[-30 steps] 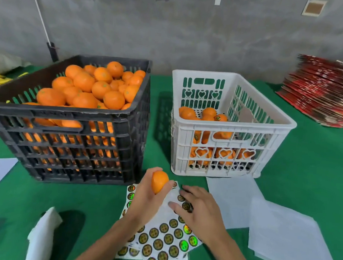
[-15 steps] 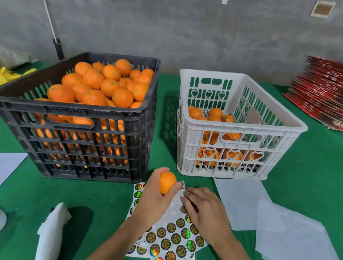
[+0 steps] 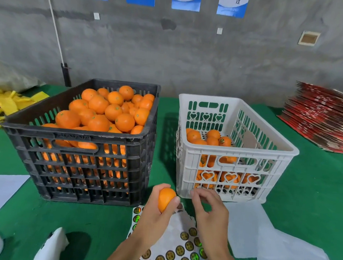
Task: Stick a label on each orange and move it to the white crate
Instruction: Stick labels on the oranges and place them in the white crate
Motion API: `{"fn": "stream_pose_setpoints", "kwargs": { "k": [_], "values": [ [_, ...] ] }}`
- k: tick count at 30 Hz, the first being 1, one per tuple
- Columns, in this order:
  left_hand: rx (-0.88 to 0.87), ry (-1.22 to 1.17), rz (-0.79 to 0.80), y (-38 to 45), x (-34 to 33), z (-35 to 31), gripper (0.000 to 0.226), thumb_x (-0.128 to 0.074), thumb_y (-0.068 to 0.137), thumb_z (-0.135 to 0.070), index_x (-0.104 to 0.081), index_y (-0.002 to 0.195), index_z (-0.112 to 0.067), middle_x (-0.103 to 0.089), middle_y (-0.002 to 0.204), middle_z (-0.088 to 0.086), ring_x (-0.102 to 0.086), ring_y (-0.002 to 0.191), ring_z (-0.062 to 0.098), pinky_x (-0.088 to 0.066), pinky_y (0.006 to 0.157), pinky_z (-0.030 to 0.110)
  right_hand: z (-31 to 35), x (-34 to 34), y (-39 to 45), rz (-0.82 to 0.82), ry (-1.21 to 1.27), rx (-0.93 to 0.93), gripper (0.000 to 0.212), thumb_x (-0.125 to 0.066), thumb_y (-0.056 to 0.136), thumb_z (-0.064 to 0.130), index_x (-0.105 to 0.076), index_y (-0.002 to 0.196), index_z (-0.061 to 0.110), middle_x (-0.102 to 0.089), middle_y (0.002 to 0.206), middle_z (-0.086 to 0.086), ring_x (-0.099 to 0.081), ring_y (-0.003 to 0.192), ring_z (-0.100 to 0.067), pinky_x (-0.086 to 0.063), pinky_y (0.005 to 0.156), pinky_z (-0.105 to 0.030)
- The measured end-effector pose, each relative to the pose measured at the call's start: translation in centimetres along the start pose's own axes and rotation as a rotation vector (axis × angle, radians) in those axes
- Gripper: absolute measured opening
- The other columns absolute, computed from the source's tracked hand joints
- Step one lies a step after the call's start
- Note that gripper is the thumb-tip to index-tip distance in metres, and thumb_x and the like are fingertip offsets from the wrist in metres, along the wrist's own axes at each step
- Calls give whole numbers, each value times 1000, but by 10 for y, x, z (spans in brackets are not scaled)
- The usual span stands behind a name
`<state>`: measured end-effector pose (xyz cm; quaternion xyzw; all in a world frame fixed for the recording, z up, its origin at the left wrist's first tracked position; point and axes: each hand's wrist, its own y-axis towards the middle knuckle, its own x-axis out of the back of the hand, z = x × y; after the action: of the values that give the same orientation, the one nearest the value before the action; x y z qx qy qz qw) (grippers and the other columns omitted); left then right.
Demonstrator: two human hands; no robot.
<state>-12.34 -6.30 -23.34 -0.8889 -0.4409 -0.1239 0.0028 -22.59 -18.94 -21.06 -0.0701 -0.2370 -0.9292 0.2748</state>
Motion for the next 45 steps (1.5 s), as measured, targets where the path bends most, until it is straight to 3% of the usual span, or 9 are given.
{"fn": "stream_pose_setpoints", "kwargs": {
  "k": [6,11,14,16,22,26,35,40,45],
  "values": [
    [-64,-381,-36,12,11,-59,47,-46,96,-70,-60,124,-36,-67,97,3,-61,78,20,-54,71,34,70,-10,13,105,91,196,19,-67,93,41,-80,105,34,-68,116,21,-61,118,-10,-50,94,-22],
    [-29,-399,-12,35,23,-111,48,-47,84,-76,-64,119,-47,-72,106,-4,-74,95,16,-60,91,36,92,1,31,210,-389,478,70,-54,93,63,-42,154,31,-41,155,22,-38,142,3,-33,114,-21],
    [-139,-238,121,46,25,-154,47,-41,85,-89,-58,120,-62,-66,115,-37,-61,114,-14,-47,93,8,106,10,57,18,-408,469,68,-56,95,60,-50,147,16,-60,140,4,-57,126,-11,-48,104,-32],
    [-251,-88,135,50,31,-178,33,-38,97,-77,-63,114,-62,-66,119,-37,-56,118,-18,-39,89,-2,109,20,78,-78,-439,392,64,-60,95,55,-54,142,12,-66,126,-2,-63,114,-19,-52,98,-40],
    [-379,149,-43,54,79,-190,31,-53,94,-61,-65,117,-45,-66,119,-33,-60,116,-11,-46,96,11,102,32,111,-65,-610,289,62,-45,101,55,-48,150,17,-33,164,-4,-28,151,-24,-18,125,-38],
    [-442,452,-302,57,139,-173,21,-59,99,-48,-68,115,-36,-68,115,-25,-60,113,-4,-50,95,23,132,-20,108,32,-448,540,51,-49,101,54,-58,143,25,-46,155,9,-39,145,-12,-28,120,-33],
    [342,1065,-248,101,284,-165,69,-67,91,-49,-41,153,-33,-40,153,15,-46,138,43,-41,113,51,199,-140,89,244,-247,683,47,-57,99,52,-59,141,30,-59,141,14,-49,133,-7,-41,112,-31],
    [466,1176,-2,150,303,-169,73,-64,93,-27,-33,159,-25,-39,161,10,-55,134,35,-56,97,43,198,-152,88,262,-315,671,51,-49,101,59,-52,146,36,-52,145,24,-41,136,4,-36,112,-20],
    [425,1241,-73,166,313,-150,69,-71,91,-51,-47,151,-29,-55,148,4,-57,131,30,-51,105,43,196,-151,89,291,-276,604,53,-42,100,63,-45,149,41,-46,148,28,-34,139,8,-37,114,-23]
  ]
}}
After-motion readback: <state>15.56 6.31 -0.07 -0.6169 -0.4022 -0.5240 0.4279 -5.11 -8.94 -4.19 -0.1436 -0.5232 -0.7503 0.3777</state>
